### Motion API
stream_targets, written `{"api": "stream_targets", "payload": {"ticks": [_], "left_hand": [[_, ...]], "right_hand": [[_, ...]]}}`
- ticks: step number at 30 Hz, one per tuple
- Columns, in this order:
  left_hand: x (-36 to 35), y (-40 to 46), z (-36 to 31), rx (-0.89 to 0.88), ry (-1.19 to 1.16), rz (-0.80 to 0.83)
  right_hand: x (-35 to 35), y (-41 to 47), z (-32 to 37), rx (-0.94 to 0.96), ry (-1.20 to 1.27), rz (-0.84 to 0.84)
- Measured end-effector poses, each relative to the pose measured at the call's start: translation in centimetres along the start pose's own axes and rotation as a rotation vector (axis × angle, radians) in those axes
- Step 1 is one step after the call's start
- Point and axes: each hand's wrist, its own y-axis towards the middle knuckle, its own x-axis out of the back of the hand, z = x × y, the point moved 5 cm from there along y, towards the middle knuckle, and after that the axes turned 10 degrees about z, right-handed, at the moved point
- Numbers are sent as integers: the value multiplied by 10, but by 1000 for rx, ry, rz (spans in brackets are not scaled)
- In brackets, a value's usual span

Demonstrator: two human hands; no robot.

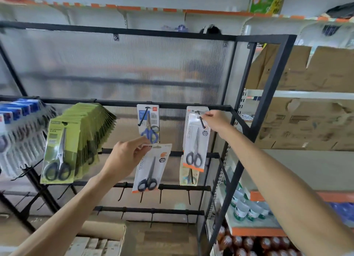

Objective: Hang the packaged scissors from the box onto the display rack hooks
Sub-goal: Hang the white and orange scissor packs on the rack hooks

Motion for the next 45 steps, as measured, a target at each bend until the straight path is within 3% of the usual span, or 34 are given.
{"api": "stream_targets", "payload": {"ticks": [6,10,14,16,19,22,25,29,34,39,45], "left_hand": [[-1,2,-2,1,15,-4],[4,-6,2,18,-13,3],[6,-30,9,75,-48,9],[4,-48,19,108,-64,0],[-8,-67,33,161,-79,29],[-25,-74,35,185,-74,90],[-42,-74,33,197,-79,136],[-60,-68,23,177,-107,187],[-72,-58,4,160,-149,224],[-68,-49,-20,66,-118,213],[-57,-38,-29,-10,33,281]], "right_hand": [[3,40,2,-148,-104,-111],[3,45,1,-197,-302,-221],[-16,19,-25,-210,-322,-184],[-43,0,-57,-202,-366,-115],[-107,-47,-83,-78,-373,209],[-151,-115,-69,86,-184,459],[-171,-161,-56,178,4,525],[-170,-178,-53,208,137,411],[-141,-179,-49,304,47,195],[-100,-179,-30,411,-59,123],[-10,-134,-7,350,-145,-35]]}}
